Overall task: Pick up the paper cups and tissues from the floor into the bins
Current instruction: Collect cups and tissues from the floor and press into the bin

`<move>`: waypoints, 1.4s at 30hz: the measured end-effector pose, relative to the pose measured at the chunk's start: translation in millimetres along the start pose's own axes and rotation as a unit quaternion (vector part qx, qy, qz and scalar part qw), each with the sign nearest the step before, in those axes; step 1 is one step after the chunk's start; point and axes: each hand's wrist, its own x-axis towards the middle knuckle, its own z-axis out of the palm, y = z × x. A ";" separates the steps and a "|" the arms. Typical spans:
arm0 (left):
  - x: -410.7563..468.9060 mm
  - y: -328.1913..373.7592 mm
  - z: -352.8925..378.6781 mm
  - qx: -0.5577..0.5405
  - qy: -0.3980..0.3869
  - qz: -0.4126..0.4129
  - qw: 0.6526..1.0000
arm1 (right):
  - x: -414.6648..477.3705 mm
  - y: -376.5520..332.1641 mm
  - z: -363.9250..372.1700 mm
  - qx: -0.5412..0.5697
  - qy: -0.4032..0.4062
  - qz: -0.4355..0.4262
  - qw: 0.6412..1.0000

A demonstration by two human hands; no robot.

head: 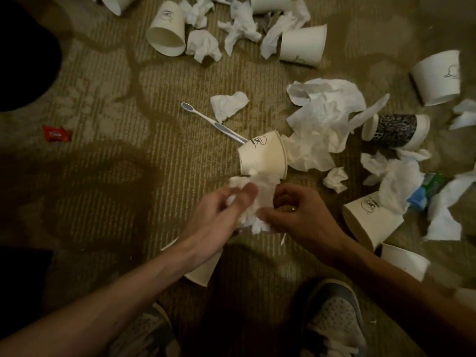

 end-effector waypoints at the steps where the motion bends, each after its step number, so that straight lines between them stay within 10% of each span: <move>1: -1.7 2.6 1.4 -0.008 0.002 0.006 1.000 | 1.0 -2.2 3.8 -0.020 0.004 -0.019 1.000; 19: 7.7 23.7 -4.6 -0.179 0.033 -0.172 0.968 | -15.4 -20.9 14.5 0.087 -0.205 -0.027 0.974; 25: 3.2 15.3 -2.0 -0.113 0.118 -0.119 0.979 | -12.8 -18.3 11.9 0.087 -0.091 -0.059 0.990; 32: 5.0 1.1 -8.3 -0.092 0.072 -0.121 0.986 | -14.5 -13.4 16.9 -0.026 -0.179 -0.067 0.981; 42: 7.5 8.4 7.6 0.060 0.009 -0.123 0.991 | -2.8 41.6 -35.0 -0.229 -0.016 0.150 0.962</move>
